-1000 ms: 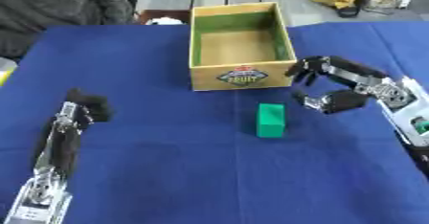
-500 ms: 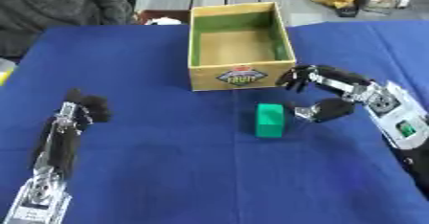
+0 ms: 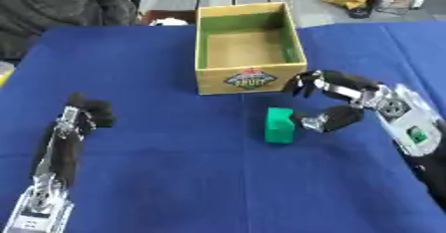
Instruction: Pick up objects on the table and place them in the box.
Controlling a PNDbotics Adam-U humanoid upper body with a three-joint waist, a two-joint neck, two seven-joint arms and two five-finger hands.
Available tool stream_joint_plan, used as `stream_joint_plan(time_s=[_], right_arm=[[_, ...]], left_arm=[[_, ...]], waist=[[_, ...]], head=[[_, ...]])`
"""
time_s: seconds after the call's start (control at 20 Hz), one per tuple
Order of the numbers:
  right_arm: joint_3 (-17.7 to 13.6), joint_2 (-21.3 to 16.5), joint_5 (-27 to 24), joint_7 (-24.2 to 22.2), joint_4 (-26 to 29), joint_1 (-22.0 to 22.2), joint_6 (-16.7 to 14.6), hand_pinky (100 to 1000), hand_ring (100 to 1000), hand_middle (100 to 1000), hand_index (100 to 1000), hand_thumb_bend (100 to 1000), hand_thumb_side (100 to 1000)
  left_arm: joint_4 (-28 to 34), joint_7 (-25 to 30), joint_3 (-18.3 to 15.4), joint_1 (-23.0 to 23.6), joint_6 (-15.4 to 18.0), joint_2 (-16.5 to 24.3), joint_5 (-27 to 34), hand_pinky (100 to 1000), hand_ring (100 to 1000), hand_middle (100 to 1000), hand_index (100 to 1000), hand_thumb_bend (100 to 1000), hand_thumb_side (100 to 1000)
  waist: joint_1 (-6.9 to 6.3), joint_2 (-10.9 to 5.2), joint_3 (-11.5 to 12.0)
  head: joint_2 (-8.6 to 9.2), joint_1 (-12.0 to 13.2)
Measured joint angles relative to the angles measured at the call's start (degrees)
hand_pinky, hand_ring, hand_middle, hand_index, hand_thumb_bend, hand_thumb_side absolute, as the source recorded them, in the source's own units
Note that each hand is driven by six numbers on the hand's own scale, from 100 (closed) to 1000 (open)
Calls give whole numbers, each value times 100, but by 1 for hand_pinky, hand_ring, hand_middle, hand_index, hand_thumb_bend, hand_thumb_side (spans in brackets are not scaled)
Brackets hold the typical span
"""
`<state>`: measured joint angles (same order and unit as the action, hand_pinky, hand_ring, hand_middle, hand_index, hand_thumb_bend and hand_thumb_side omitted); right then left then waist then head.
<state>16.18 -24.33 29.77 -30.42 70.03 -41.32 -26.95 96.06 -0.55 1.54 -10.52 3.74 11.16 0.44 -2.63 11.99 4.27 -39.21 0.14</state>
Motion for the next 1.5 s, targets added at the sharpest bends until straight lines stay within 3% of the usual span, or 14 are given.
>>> stream_joint_plan(time_s=[0.35, 1.25, 1.5], right_arm=[[39, 9, 89, -98, 42, 0, 12, 674, 773, 806, 857, 388, 620], [85, 262, 437, -89, -295, 7, -70, 668, 765, 784, 846, 365, 628], [87, 280, 493, -56, -322, 6, -109, 664, 758, 730, 824, 337, 617]], left_arm=[[-1, 4, 0, 0, -4, 0, 0, 658, 608, 554, 669, 400, 1000], [-1, 11, 0, 0, -11, -1, 0, 658, 607, 554, 669, 398, 1000], [-1, 12, 0, 0, -11, -1, 0, 658, 607, 554, 669, 397, 1000]], waist=[[31, 4, -1], [23, 33, 9], [22, 33, 9]], head=[[0, -4], [-1, -22], [-1, -23]])
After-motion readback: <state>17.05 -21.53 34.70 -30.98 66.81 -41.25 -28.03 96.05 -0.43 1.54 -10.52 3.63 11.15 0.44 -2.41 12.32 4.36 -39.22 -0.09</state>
